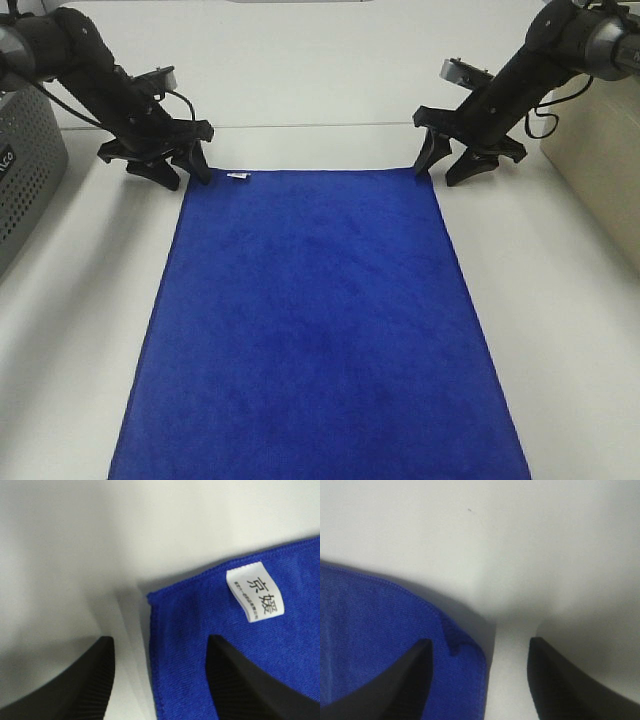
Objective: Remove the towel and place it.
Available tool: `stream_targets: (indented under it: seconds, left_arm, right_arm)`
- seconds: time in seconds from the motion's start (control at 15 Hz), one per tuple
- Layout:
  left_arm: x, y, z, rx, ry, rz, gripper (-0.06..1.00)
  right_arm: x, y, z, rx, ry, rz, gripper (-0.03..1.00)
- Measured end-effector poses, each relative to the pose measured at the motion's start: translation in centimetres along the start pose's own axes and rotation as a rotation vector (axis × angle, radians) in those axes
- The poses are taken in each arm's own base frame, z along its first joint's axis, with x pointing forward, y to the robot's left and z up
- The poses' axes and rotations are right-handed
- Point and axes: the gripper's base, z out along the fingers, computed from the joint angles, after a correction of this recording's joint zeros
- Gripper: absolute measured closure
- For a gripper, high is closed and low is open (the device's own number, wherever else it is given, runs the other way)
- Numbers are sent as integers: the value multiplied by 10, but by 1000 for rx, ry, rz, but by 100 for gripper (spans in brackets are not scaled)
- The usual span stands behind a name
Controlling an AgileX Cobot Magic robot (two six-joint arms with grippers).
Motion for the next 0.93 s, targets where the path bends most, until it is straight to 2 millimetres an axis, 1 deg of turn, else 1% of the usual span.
stream_targets:
  seconds: [0.33, 0.47, 0.6, 0.67, 0.8, 0.93]
  left_arm:
    - [0, 0, 1, 2, 3, 16, 41]
    - [0, -3, 2, 4, -1, 30, 41]
    - [0, -12, 7, 7, -12, 54, 41]
    - [0, -20, 10, 13, -18, 68, 41]
    - [0, -29, 14, 22, -21, 83, 42]
    - [0, -30, 15, 24, -20, 86, 47]
  right_arm:
    - [-1, 1, 3, -31, -12, -1, 39]
    - [-1, 3, 9, -77, -12, 12, 39]
    - [-1, 12, 16, -101, -13, 2, 39]
    - [-1, 19, 20, -103, -12, -16, 39]
    - [1, 33, 28, -109, -3, -44, 39]
    - [1, 36, 29, -109, 0, -51, 43]
